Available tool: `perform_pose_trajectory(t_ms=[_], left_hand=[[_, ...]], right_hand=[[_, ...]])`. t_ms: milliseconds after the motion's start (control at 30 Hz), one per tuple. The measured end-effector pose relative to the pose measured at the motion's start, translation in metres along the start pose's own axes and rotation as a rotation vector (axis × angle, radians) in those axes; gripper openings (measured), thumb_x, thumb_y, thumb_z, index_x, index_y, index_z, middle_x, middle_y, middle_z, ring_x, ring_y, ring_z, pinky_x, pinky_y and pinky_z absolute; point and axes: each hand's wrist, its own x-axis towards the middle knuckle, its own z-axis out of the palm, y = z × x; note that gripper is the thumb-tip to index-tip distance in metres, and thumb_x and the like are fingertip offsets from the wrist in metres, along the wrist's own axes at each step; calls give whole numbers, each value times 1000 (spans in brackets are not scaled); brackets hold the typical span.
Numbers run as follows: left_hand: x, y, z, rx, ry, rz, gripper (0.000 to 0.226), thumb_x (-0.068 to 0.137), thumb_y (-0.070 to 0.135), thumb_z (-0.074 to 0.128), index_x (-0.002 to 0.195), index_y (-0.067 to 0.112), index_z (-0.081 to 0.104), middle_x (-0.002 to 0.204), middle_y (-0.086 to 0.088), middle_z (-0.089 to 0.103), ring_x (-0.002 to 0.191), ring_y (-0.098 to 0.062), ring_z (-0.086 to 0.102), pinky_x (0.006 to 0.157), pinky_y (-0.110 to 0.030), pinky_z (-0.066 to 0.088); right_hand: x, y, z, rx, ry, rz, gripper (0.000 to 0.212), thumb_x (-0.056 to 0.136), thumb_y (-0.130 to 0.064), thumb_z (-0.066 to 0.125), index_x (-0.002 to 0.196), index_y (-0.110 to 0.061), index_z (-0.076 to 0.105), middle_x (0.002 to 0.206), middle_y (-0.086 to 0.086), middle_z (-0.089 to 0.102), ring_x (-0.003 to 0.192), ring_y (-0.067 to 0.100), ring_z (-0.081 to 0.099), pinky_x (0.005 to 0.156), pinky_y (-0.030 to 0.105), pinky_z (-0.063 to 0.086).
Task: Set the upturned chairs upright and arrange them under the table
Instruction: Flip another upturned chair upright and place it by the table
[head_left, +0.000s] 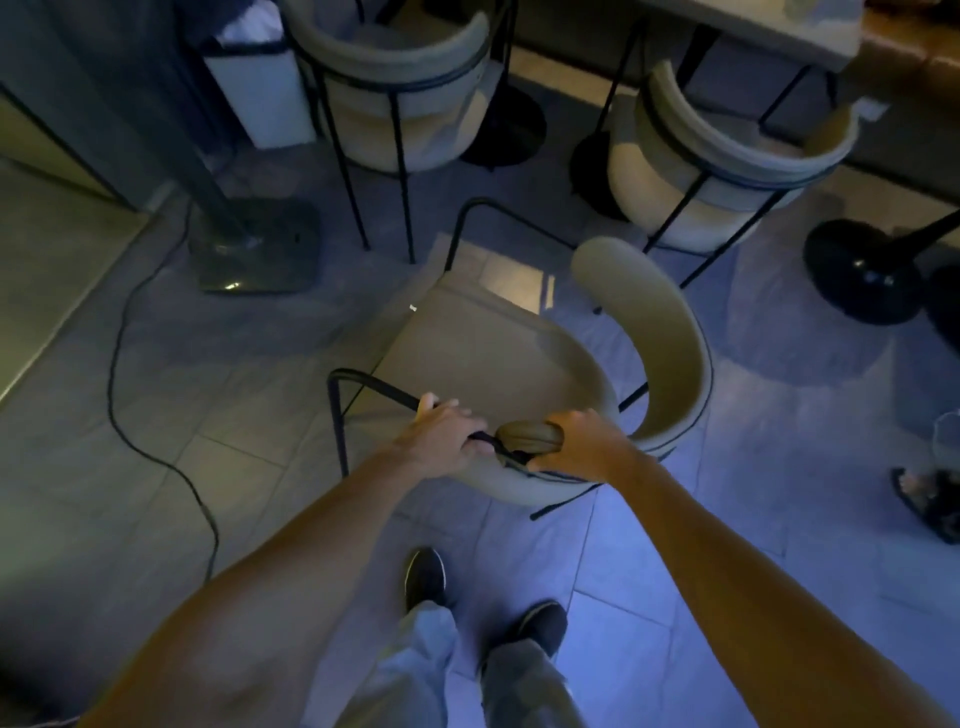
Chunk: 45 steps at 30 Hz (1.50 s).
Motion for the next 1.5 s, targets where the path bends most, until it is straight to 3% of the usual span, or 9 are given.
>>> perform_pose_trajectory(t_ms=[300, 500, 700, 933, 1067, 1167, 1333, 1400, 1500], left_hand=[[-22, -22, 22, 26, 41, 28, 28, 99, 44, 47, 91, 22, 63, 93, 5, 61, 97, -17, 49, 83, -36, 20], [-42, -62, 23, 18, -193, -22, 22, 101, 38, 46, 108, 26, 63, 105, 6, 58, 113, -16, 45, 96, -37, 19], [-61, -90, 29, 104, -336, -66, 15, 102, 37, 45, 101, 31, 59, 94, 9, 49, 106, -17, 43, 99, -39, 23], [-81, -94, 48, 166, -340, -118, 26, 101, 28, 50, 126, 31, 57, 122, 3, 56, 118, -22, 43, 105, -38, 24], [-84, -73, 44, 5, -255, -119, 32, 91, 23, 58, 123, 22, 52, 119, -1, 52, 118, -23, 45, 99, -38, 32], [-86, -40, 30, -132, -246, -108, 60, 75, 19, 60, 132, 28, 42, 116, 2, 45, 112, -17, 41, 93, -36, 38], [-73, 35, 27, -127, -175, -55, 58, 76, 36, 53, 133, 29, 42, 114, 1, 43, 110, -19, 40, 92, -42, 43], [-62, 70, 38, -93, -153, -42, 53, 80, 39, 51, 130, 23, 47, 116, -5, 47, 112, -24, 45, 94, -43, 42], [-38, 127, 65, -91, -159, -157, 56, 86, 49, 51, 131, 16, 46, 124, -15, 52, 116, -35, 49, 97, -46, 43]], right_hand=[[-2, -8, 19, -140, -90, -3, 54, 76, -65, 62, 112, -25, 65, 101, 3, 67, 90, 22, 62, 76, 32, 51], [7, -50, 63, -203, -55, -44, 51, 81, -63, 56, 117, -27, 61, 100, 4, 66, 90, 22, 63, 83, 37, 54], [15, -84, 95, -269, -35, -78, 43, 87, -54, 56, 114, -20, 60, 99, 6, 64, 90, 25, 62, 76, 33, 48], [13, -104, 119, -243, -59, -69, 31, 88, -37, 56, 114, -21, 60, 101, 6, 65, 91, 23, 63, 84, 37, 52], [4, -87, 112, -105, -123, -86, 46, 85, -46, 59, 127, -26, 54, 110, 6, 66, 95, 24, 62, 85, 36, 51], [-8, -67, 100, 25, -211, -142, 61, 81, -49, 68, 135, -28, 49, 120, 3, 64, 96, 19, 60, 81, 29, 48], [-20, -5, 69, -171, -307, -73, 96, 64, -63, 76, 146, -31, 37, 141, 1, 54, 125, 25, 53, 103, 41, 44], [-20, 22, 53, -375, -310, -77, 93, 65, -57, 79, 145, -28, 40, 139, 3, 56, 125, 28, 53, 106, 41, 41], [-14, 60, 41, -663, -200, -160, 61, 75, -37, 73, 131, -28, 51, 127, 2, 61, 118, 26, 57, 103, 37, 40]])
